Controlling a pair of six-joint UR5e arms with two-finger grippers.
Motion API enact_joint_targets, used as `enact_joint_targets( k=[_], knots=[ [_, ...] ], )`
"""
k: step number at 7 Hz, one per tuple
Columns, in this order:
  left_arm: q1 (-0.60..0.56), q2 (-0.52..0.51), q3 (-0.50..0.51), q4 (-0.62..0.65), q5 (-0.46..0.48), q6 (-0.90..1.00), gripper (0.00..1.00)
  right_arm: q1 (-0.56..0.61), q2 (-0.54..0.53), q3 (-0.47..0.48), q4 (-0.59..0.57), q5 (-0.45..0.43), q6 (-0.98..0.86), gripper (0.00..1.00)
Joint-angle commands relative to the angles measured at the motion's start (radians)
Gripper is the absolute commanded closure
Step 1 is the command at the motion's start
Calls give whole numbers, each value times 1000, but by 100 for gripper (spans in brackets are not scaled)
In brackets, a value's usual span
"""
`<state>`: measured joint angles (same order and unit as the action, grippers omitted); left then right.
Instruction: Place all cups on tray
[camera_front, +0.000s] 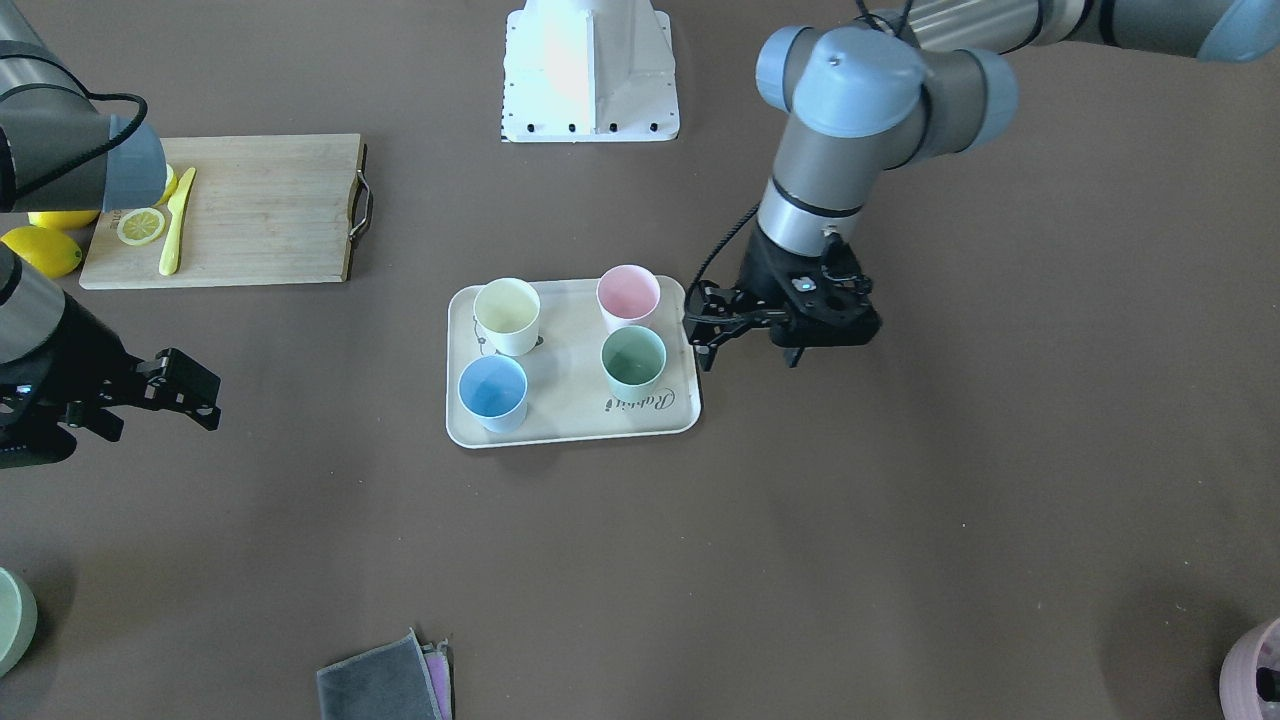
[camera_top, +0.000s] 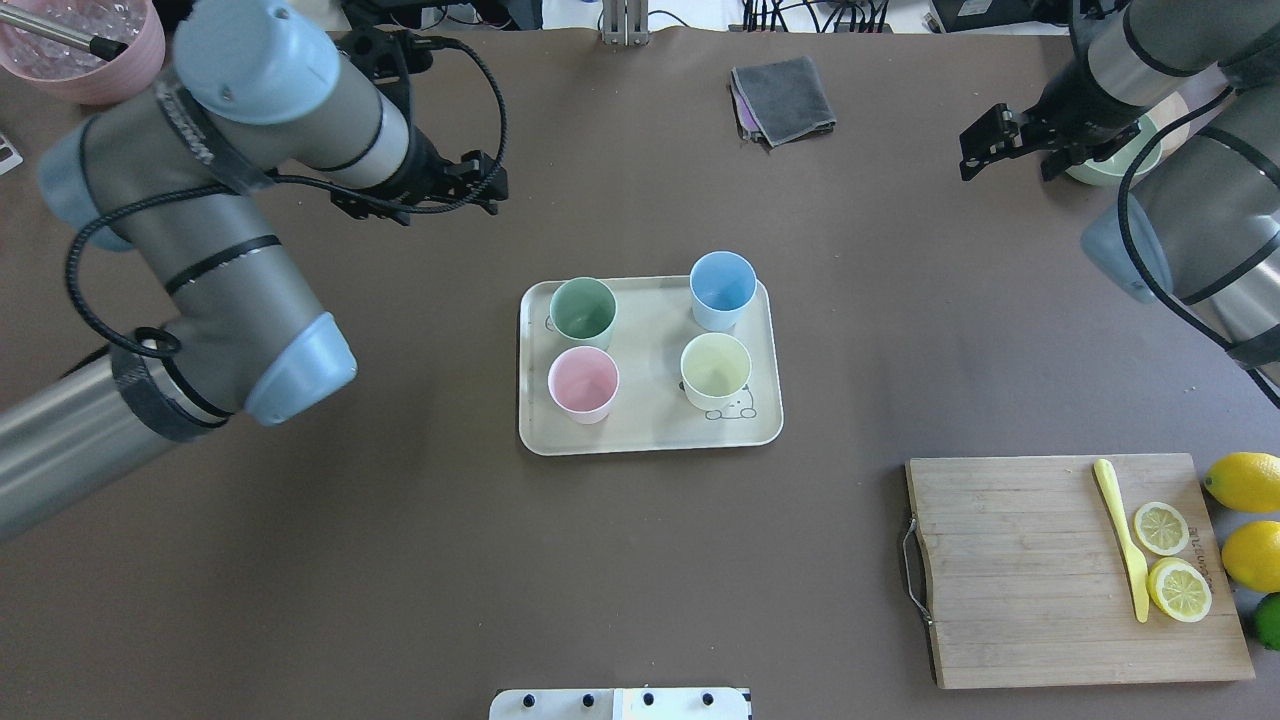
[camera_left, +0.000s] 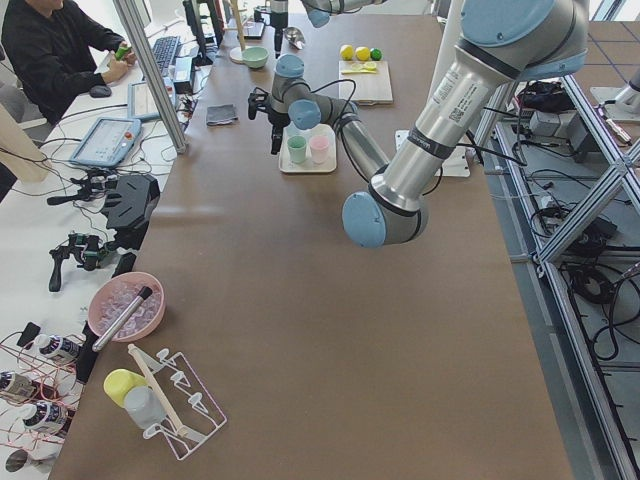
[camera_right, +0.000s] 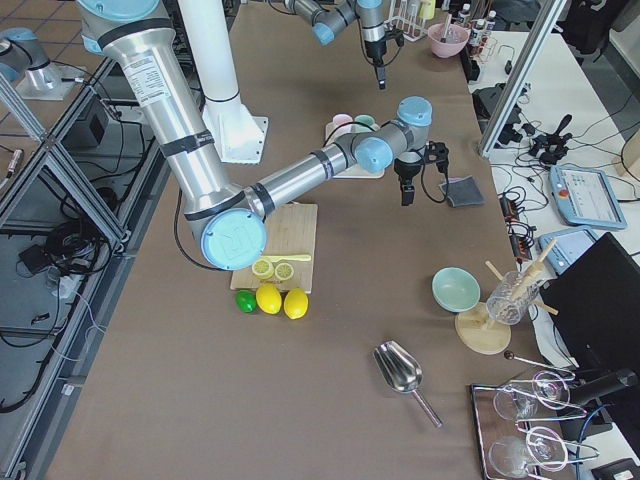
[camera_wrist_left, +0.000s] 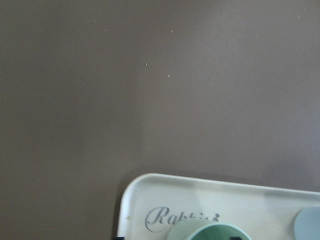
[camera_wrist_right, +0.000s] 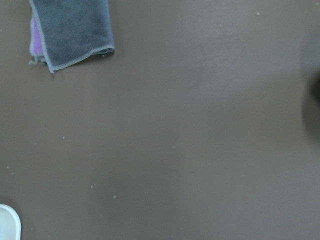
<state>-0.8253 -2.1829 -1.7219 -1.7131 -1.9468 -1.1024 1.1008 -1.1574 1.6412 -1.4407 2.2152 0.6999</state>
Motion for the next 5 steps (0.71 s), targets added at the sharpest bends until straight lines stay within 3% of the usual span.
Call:
enact_joint_targets(
  k=[1, 2, 3, 4, 5],
  knots=[
    [-203, 124, -22, -2, -102, 186, 2, 36, -24, -4, 6, -9, -22, 0],
    [-292, 211, -36, -34, -180, 314, 2, 45, -31, -15, 3, 1, -39, 0],
    [-357, 344, -12, -195, -167, 393, 2, 53, -66, -8, 8, 11, -39, 0],
    [-467, 377, 98, -297, -187, 435, 2, 69, -76, -11, 6, 9, -58, 0],
    [-504, 388, 151, -312, -204, 481, 2, 88, -88, -14, 8, -8, -69, 0]
  ],
)
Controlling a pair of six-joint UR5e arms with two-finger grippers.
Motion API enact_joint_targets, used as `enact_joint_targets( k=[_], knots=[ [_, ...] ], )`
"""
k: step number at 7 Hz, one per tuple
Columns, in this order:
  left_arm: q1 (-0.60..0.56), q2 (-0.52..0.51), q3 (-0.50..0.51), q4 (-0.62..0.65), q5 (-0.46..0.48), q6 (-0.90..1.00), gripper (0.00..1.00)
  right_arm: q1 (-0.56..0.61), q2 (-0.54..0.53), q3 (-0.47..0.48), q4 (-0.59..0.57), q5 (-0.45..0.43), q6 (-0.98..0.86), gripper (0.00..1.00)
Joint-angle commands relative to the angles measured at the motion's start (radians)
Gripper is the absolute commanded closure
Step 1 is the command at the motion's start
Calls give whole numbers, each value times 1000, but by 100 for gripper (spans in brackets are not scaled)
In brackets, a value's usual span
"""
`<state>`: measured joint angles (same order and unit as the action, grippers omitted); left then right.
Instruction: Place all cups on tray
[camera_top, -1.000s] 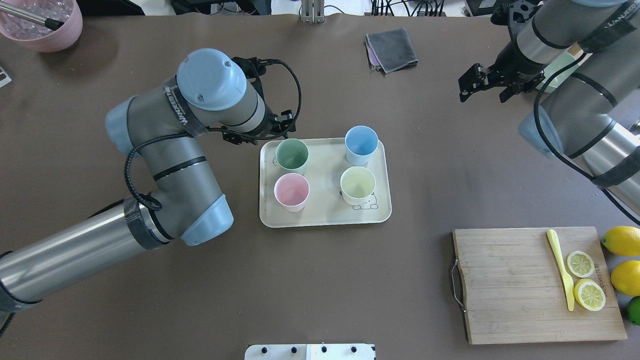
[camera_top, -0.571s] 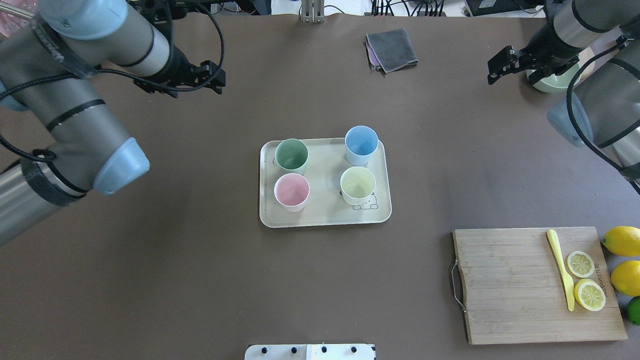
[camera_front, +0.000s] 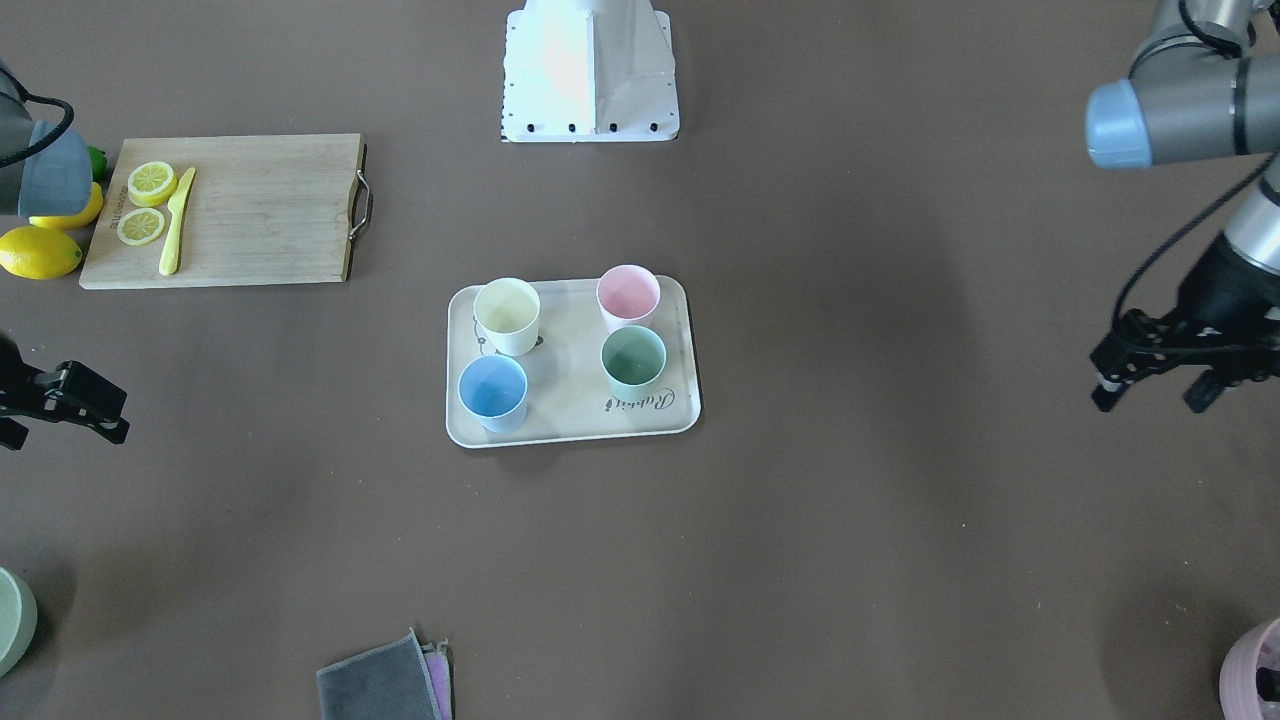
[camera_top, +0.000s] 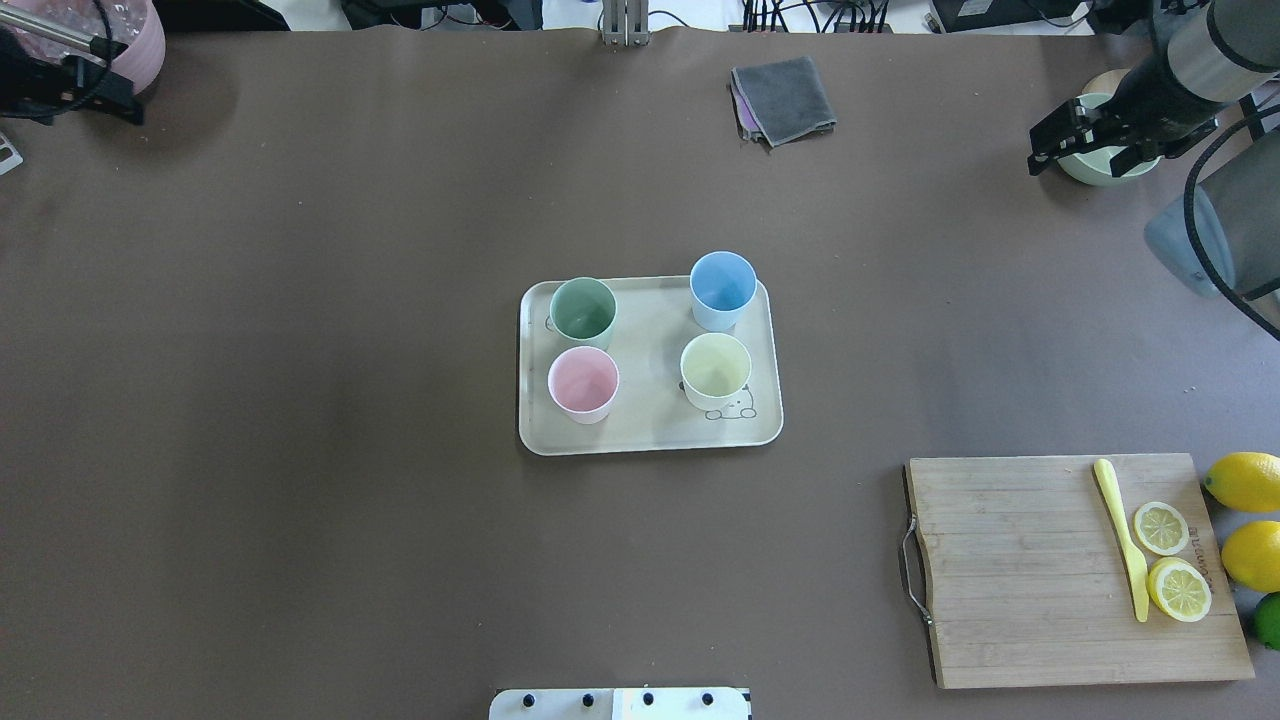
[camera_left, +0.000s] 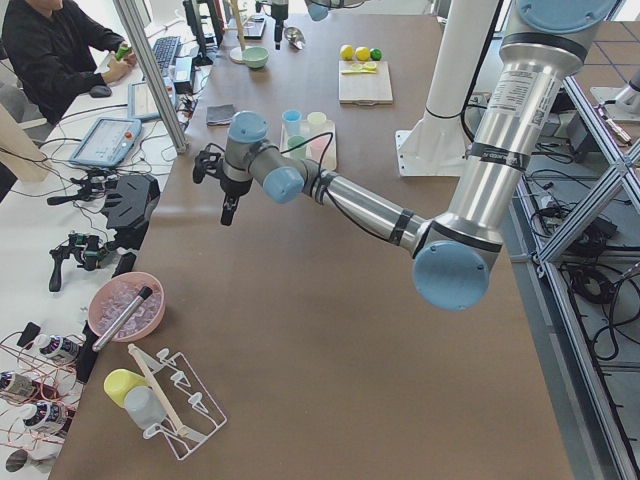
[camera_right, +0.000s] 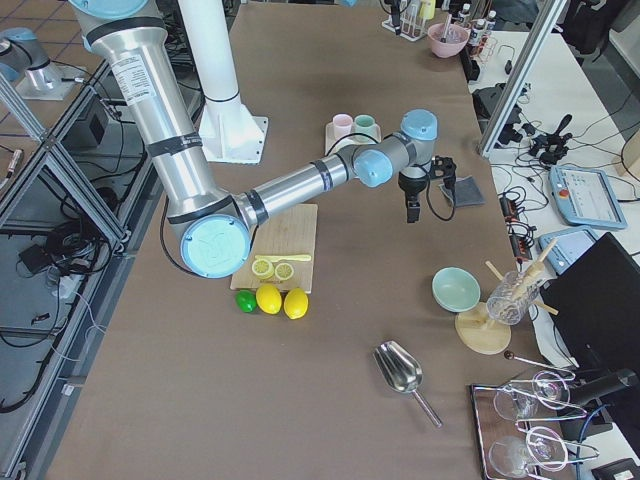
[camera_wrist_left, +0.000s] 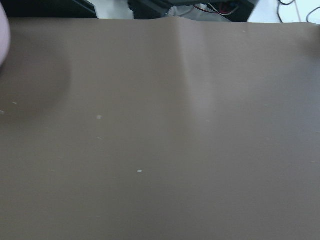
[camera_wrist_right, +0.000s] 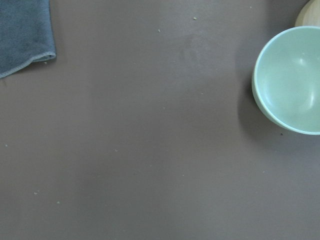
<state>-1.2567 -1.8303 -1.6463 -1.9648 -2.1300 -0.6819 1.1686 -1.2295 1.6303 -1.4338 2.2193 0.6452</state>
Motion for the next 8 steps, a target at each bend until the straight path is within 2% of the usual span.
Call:
enact_joint_targets(
  k=[1, 2, 3, 5, 6, 8],
  knots=[
    [-105, 80, 109, -62, -27, 64, 2, 32, -62, 11, 10, -23, -16, 0],
    [-136, 129, 109, -55, -30, 99, 2, 34, -73, 2, 9, -24, -19, 0],
    [-180, 146, 128, -28, -78, 295, 2, 64, -79, 6, 4, -7, -73, 0],
    [-304, 140, 135, 165, -213, 514, 2, 155, -172, -12, -10, 74, -232, 0],
    [-347, 138, 128, 220, -267, 545, 2, 199, -230, -14, -8, 123, -236, 0],
    [-351, 166, 105, 224, -263, 544, 2, 249, -342, 8, 1, 150, -239, 0]
  ],
)
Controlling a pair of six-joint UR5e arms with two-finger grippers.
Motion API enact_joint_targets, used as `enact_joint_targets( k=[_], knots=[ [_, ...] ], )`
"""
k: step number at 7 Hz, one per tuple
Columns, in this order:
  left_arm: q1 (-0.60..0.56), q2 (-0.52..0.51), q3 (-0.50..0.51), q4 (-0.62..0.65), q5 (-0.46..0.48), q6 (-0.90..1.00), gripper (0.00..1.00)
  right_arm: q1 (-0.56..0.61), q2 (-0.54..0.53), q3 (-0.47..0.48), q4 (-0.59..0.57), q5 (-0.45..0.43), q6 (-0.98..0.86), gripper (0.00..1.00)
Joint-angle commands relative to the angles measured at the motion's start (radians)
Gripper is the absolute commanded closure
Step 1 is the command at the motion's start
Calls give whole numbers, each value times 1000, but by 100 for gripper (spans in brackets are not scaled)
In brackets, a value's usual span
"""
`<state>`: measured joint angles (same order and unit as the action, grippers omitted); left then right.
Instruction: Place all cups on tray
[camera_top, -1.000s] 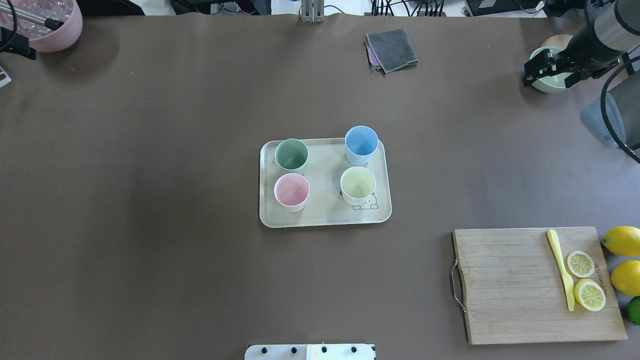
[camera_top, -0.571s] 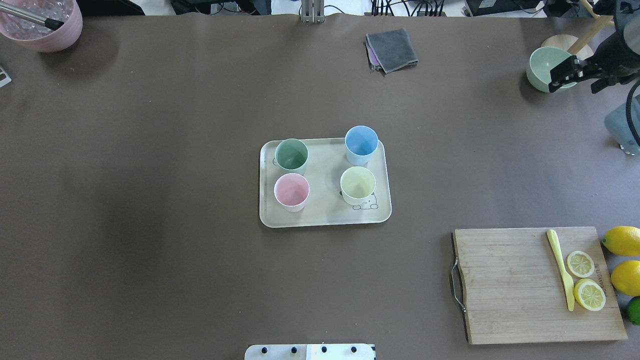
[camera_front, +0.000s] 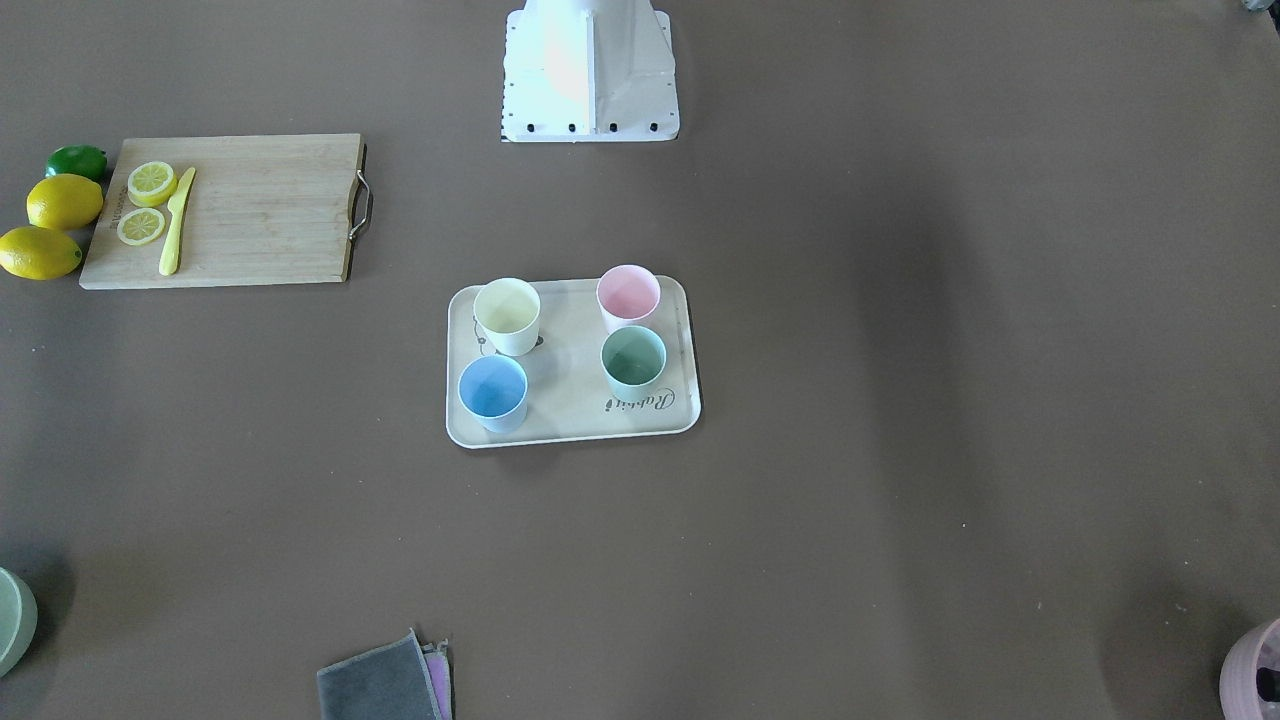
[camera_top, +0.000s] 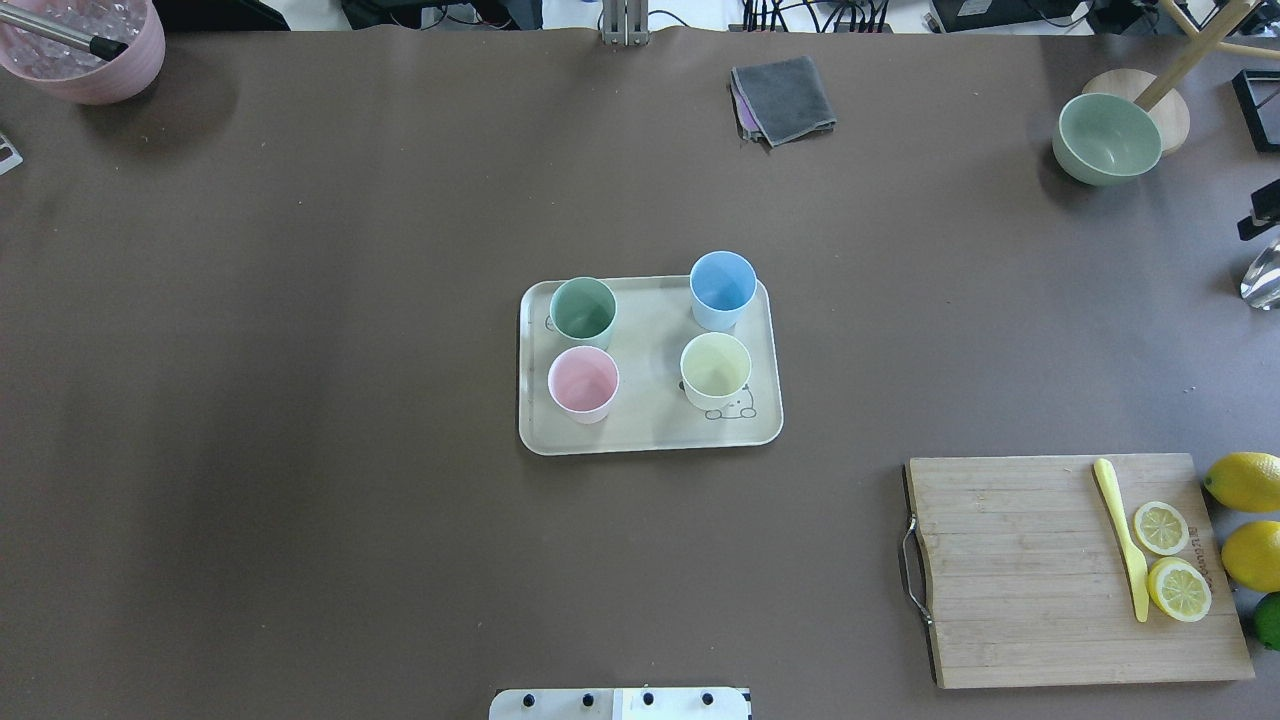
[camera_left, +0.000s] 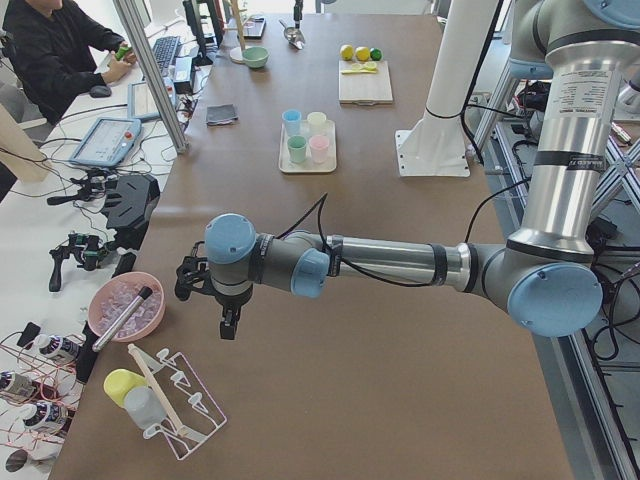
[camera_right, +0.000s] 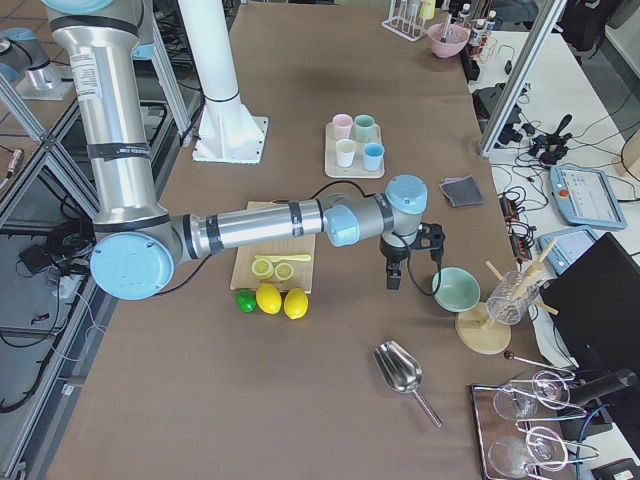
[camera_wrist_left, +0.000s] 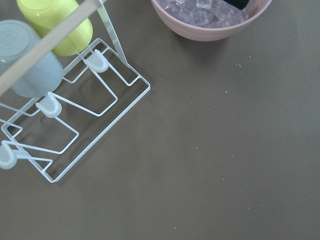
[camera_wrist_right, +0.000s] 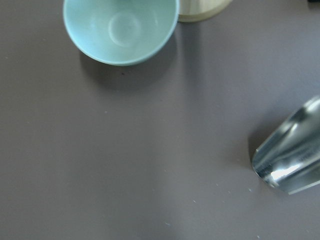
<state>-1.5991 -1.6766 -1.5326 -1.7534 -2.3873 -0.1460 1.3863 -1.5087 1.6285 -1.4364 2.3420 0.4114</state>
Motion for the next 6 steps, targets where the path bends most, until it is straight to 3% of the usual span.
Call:
enact_joint_targets(
  k=[1, 3, 4, 6],
  knots=[
    [-10, 14, -8, 12, -6, 3, 2, 45, -68, 11, -4, 34, -5, 0],
    [-7, 12, 5, 12, -3, 0, 2, 86, -47, 2, -31, 77, -6, 0],
    [-7, 14, 14, 12, -1, 0, 2, 94, 12, 1, -117, 68, -8, 0],
    [-4, 9, 12, 11, 84, -1, 2, 100, 21, -16, -156, 77, -145, 0]
  ],
)
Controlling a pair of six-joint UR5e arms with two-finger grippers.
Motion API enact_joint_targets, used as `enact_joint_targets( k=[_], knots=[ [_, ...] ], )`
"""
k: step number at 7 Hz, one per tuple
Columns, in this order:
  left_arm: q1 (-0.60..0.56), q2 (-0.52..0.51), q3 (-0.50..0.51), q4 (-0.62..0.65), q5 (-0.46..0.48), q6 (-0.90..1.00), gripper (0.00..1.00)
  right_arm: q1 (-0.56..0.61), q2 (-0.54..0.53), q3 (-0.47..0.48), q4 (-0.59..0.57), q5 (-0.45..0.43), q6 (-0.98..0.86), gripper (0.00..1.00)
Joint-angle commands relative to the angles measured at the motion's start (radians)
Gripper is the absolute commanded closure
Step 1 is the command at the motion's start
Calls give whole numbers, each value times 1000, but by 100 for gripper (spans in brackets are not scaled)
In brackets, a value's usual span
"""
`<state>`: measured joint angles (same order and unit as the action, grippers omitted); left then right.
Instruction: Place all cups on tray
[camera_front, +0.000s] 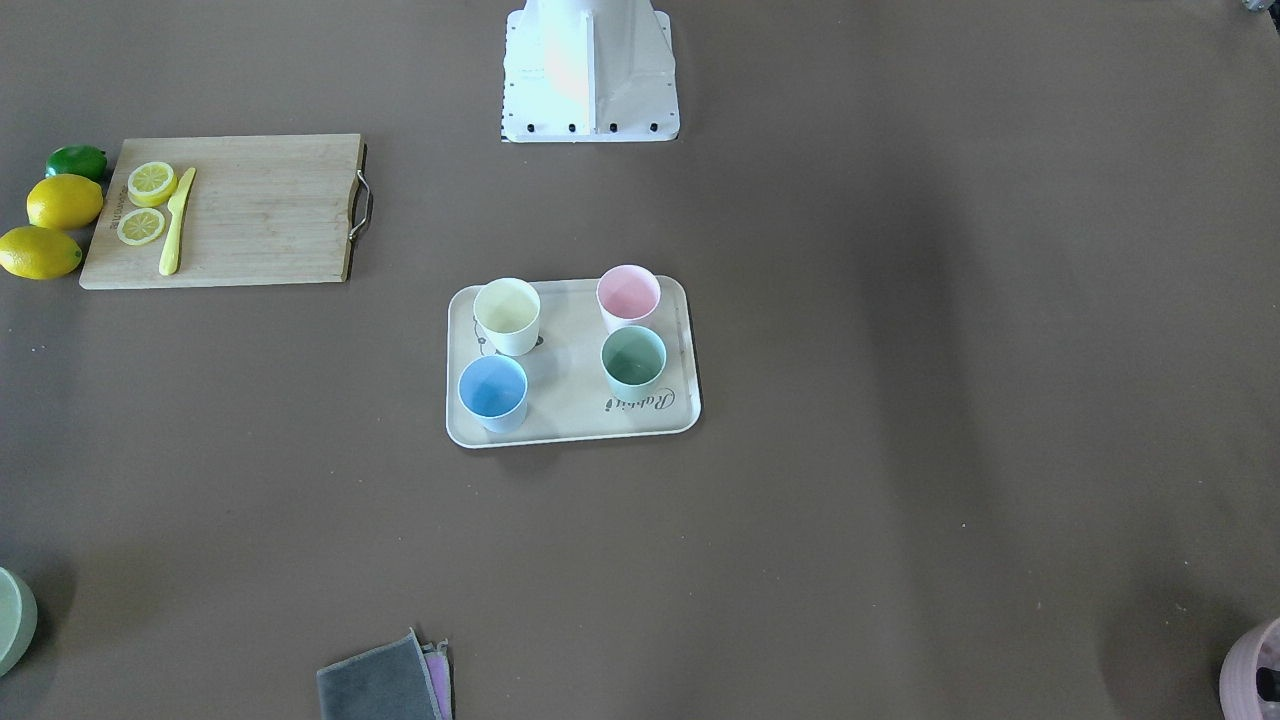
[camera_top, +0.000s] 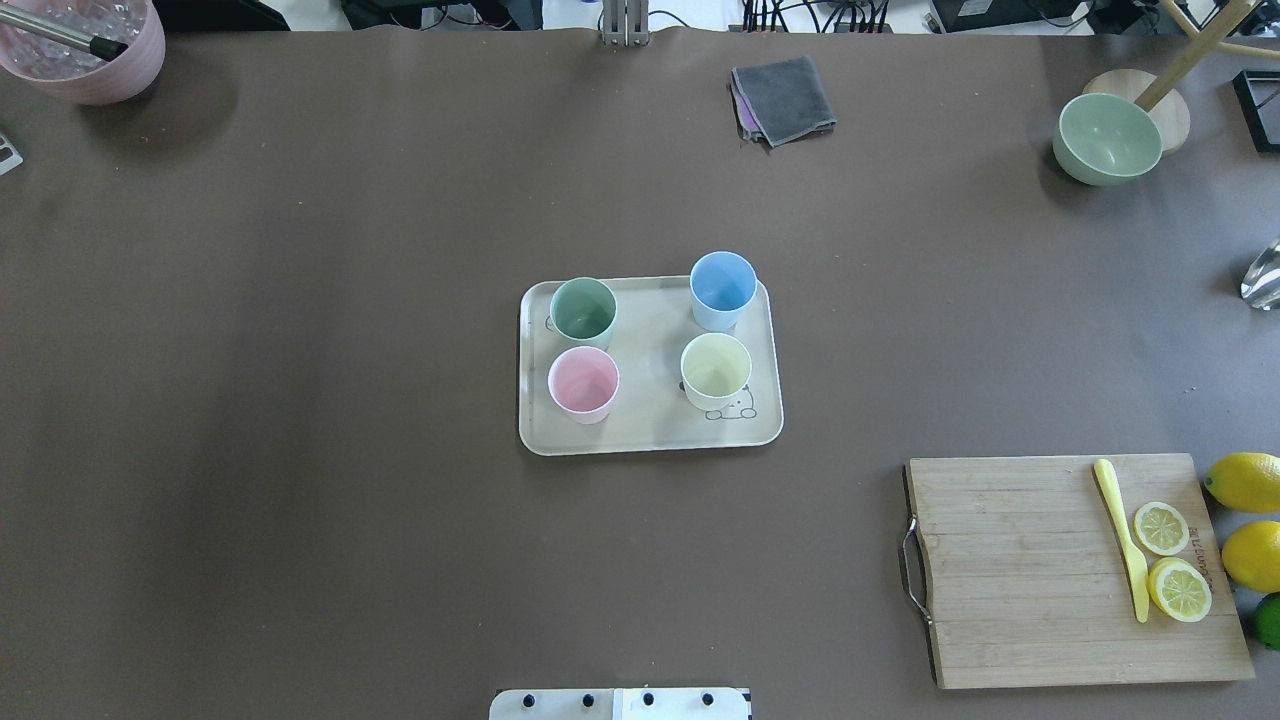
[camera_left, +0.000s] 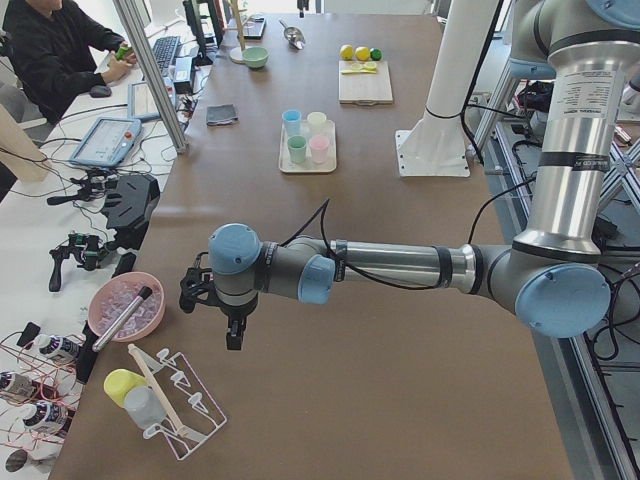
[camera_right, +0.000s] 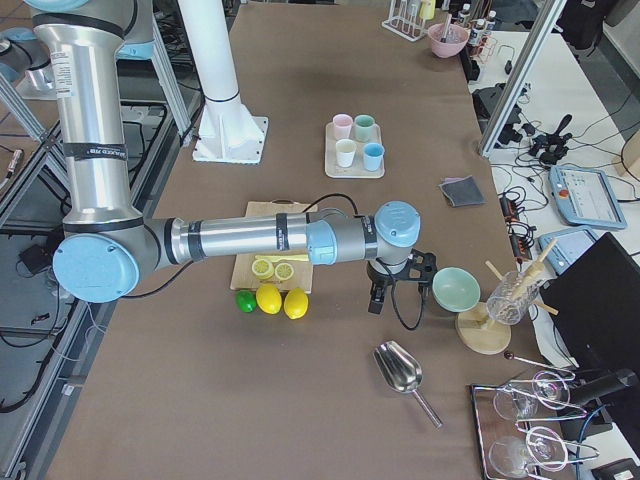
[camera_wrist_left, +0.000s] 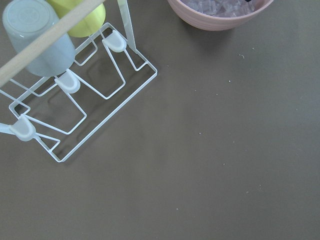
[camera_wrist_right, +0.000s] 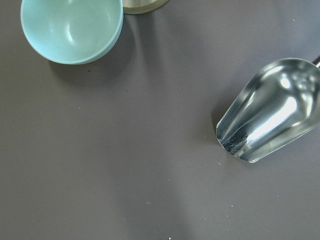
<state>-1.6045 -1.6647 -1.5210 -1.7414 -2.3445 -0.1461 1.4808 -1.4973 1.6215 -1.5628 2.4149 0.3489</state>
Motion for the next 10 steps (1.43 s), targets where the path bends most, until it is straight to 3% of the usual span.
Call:
enact_joint_targets(
  k=[1, 5, 10],
  knots=[
    [2, -3, -2, -1, 42, -1, 2, 4, 12, -8, -34, 1, -88, 0],
    [2, -3, -7, -1, 39, -1, 2, 36, -1, -61, -31, -16, -187, 0],
    [3, -4, -1, -1, 36, -1, 2, 64, -11, -60, -28, -16, -191, 0]
  ],
)
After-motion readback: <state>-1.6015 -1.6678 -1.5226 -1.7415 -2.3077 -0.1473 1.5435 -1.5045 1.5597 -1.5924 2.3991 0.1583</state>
